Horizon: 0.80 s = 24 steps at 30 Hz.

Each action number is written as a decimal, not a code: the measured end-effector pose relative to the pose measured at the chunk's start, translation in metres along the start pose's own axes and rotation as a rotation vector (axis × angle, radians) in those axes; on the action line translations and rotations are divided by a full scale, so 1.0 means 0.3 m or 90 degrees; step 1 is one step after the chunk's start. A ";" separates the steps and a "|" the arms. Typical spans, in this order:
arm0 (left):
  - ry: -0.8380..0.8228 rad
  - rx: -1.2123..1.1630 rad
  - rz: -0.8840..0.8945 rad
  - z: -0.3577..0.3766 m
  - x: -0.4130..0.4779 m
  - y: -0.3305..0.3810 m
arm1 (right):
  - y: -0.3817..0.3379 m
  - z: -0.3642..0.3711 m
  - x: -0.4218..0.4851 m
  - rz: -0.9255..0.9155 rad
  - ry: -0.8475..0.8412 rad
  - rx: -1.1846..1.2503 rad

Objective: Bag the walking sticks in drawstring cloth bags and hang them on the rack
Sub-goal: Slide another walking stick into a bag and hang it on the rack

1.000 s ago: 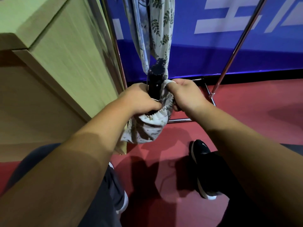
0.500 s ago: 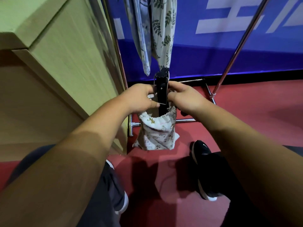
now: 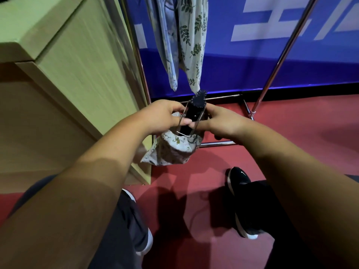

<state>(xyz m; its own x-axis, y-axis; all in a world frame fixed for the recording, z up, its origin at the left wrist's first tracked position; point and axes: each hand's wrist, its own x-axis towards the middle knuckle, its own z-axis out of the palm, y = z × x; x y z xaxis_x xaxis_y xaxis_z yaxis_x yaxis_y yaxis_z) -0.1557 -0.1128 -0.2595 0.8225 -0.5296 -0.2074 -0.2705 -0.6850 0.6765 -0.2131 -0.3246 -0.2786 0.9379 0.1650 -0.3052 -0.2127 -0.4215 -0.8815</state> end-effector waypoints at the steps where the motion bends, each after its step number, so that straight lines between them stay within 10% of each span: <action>1: 0.005 -0.002 -0.003 -0.007 0.002 -0.001 | -0.005 -0.005 -0.005 0.007 0.001 -0.006; 14: 0.086 0.229 -0.033 -0.040 -0.013 -0.001 | -0.013 -0.025 -0.006 0.015 -0.079 -0.124; 24: 0.114 0.347 -0.192 -0.072 0.008 -0.036 | -0.016 -0.029 0.011 0.083 0.146 -0.217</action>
<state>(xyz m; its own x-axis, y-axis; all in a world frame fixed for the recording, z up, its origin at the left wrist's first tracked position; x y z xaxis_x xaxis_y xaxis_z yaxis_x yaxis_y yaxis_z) -0.1400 -0.0957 -0.2520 0.9601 -0.2148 -0.1788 -0.1911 -0.9714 0.1409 -0.2068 -0.3298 -0.2723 0.9542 -0.0950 -0.2837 -0.2661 -0.7030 -0.6595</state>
